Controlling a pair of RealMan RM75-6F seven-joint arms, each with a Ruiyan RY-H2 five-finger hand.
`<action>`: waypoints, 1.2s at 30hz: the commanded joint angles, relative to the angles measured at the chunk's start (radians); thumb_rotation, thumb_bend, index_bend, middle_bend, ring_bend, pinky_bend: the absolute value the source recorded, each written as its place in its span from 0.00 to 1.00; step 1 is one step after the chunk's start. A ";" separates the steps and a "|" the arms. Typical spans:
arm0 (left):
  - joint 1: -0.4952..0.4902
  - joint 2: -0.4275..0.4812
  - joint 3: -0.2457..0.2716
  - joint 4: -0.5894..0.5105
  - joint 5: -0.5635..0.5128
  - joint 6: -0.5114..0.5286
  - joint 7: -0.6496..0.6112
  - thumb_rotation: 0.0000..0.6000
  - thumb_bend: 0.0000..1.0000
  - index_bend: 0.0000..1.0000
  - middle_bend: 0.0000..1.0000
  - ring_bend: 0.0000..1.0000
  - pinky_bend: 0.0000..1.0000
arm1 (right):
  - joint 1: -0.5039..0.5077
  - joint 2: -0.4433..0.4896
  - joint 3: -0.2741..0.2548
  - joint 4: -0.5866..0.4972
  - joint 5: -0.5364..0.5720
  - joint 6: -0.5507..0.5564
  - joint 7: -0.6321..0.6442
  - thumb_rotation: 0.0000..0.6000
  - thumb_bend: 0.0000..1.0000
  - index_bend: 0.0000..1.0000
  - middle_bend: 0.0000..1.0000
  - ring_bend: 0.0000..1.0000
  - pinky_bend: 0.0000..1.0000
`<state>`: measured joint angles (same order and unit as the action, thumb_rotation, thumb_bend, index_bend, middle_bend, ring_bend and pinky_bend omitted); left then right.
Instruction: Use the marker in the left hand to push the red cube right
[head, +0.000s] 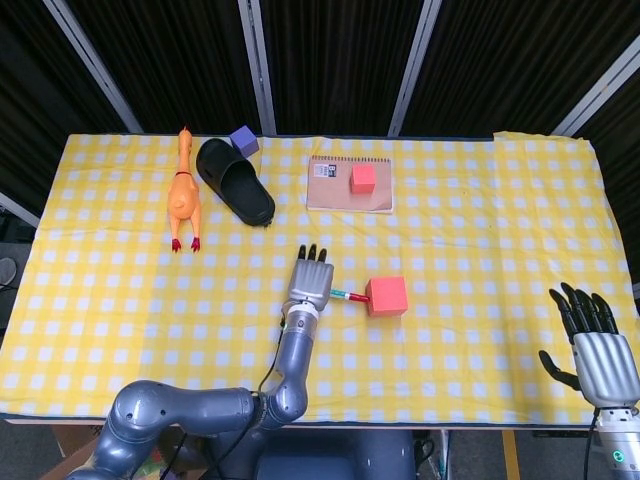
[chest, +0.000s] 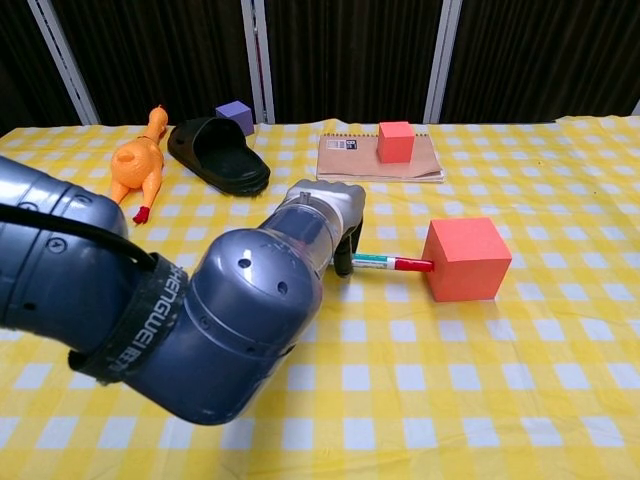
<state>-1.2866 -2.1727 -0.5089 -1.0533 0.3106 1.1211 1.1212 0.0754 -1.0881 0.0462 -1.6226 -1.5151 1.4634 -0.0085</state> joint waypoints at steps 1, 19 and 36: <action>0.010 0.007 0.004 -0.008 0.007 0.005 -0.002 1.00 0.48 0.62 0.10 0.00 0.00 | 0.000 0.000 0.000 0.000 0.000 0.001 -0.001 1.00 0.35 0.00 0.00 0.00 0.00; 0.206 0.257 0.105 -0.346 0.069 0.095 -0.037 1.00 0.48 0.62 0.10 0.00 0.00 | 0.000 0.000 0.001 0.001 0.007 -0.003 -0.011 1.00 0.35 0.00 0.00 0.00 0.00; 0.528 0.676 0.348 -0.691 0.263 0.153 -0.292 1.00 0.48 0.61 0.10 0.00 0.00 | 0.002 -0.011 0.001 -0.003 0.006 -0.004 -0.040 1.00 0.35 0.00 0.00 0.00 0.00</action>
<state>-0.7910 -1.5359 -0.1908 -1.7220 0.5411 1.2755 0.8694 0.0775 -1.0985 0.0474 -1.6258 -1.5091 1.4594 -0.0472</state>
